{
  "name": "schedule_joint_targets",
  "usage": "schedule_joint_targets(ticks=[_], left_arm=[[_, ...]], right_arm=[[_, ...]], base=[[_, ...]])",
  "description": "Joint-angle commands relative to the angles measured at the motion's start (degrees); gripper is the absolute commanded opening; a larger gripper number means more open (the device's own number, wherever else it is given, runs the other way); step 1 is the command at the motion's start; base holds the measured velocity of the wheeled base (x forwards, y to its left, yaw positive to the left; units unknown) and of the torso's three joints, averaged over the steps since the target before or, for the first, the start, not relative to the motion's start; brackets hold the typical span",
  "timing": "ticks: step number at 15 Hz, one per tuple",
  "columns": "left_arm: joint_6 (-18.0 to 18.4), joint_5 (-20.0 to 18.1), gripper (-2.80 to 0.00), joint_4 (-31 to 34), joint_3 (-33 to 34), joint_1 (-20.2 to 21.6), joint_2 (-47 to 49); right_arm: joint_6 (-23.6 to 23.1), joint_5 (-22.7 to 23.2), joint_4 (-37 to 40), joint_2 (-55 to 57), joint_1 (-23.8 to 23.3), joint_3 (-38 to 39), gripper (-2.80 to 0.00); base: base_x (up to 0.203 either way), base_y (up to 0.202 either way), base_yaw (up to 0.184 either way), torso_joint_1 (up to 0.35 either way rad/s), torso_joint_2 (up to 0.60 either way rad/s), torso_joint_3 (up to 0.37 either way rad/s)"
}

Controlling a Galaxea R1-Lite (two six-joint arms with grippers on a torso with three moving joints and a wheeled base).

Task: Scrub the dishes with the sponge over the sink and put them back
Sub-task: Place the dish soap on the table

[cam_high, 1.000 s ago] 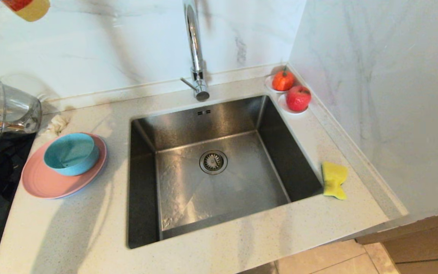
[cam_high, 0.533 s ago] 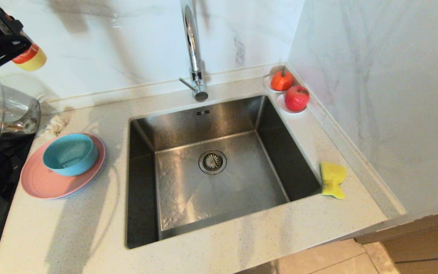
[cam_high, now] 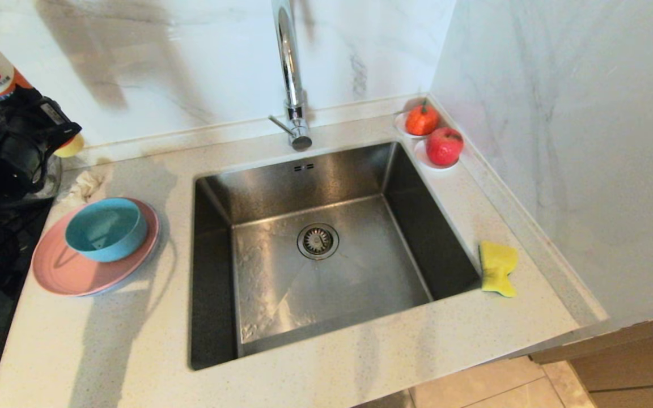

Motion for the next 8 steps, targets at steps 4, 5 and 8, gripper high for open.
schedule_joint_targets(ticks=[4, 5, 8], left_arm=[[-0.9, 1.5, -2.8, -1.4, 0.5, 1.9, 8.2], [-1.3, 2.1, -2.8, -2.5, 0.5, 1.9, 9.1], [-1.5, 2.3, -2.8, -4.6, -0.5, 2.5, 11.5]], right_arm=[[0.0, 0.0, 0.0, 0.0, 0.0, 0.0, -2.8], [0.0, 0.0, 0.0, 0.0, 0.0, 0.0, -2.8], [0.0, 0.0, 0.0, 0.0, 0.0, 0.0, -2.8]], base=[[0.0, 0.0, 0.0, 0.0, 0.0, 0.0], [0.0, 0.0, 0.0, 0.0, 0.0, 0.0], [0.0, 0.0, 0.0, 0.0, 0.0, 0.0]])
